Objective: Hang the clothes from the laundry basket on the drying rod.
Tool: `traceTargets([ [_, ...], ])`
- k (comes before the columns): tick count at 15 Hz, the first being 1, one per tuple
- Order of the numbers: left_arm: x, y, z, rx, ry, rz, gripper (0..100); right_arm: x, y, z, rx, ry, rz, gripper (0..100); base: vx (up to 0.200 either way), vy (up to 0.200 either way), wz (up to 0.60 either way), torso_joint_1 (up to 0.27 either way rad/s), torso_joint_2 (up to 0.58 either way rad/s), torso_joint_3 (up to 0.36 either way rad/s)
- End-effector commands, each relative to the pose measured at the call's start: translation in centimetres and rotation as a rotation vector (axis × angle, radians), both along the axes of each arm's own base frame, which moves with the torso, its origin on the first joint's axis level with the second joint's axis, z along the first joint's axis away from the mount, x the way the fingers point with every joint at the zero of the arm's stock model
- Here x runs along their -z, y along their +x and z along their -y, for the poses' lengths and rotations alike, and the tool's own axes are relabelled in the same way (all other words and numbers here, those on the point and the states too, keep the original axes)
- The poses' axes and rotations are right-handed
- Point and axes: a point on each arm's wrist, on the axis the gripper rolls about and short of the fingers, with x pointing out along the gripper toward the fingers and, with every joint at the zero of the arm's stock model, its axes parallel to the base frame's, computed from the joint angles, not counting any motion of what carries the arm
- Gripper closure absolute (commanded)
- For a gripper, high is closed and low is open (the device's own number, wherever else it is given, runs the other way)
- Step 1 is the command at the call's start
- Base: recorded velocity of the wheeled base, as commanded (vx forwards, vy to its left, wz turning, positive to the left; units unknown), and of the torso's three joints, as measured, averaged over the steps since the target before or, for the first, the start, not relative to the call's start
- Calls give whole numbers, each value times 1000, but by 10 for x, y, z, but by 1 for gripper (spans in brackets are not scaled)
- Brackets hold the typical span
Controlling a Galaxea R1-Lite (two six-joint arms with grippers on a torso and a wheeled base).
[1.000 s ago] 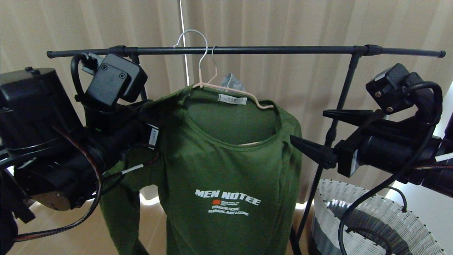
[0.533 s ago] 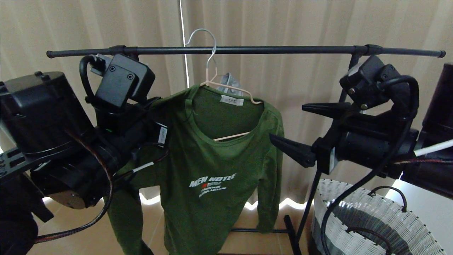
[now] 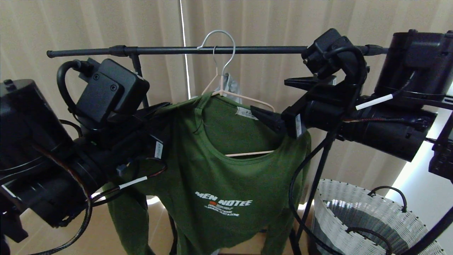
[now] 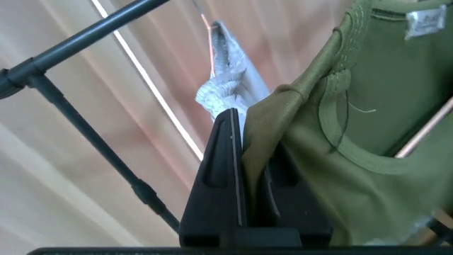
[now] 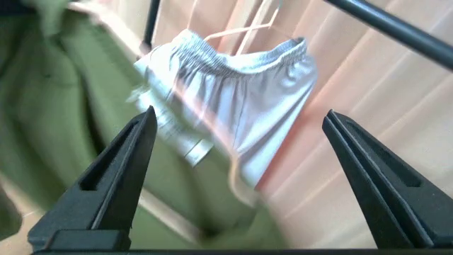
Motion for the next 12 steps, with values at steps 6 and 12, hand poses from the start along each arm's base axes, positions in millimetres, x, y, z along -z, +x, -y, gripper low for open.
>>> traceTargets([
  [6,-3,-7,-3,46,-5,14,100,9,12,1,26,-22,-19,0,0,0,0,0,0,0],
  [12,-2,-11,-3,71,-5,13,100,11,13,-1,20,-26,-24,100,0,0,0,0,0,0],
])
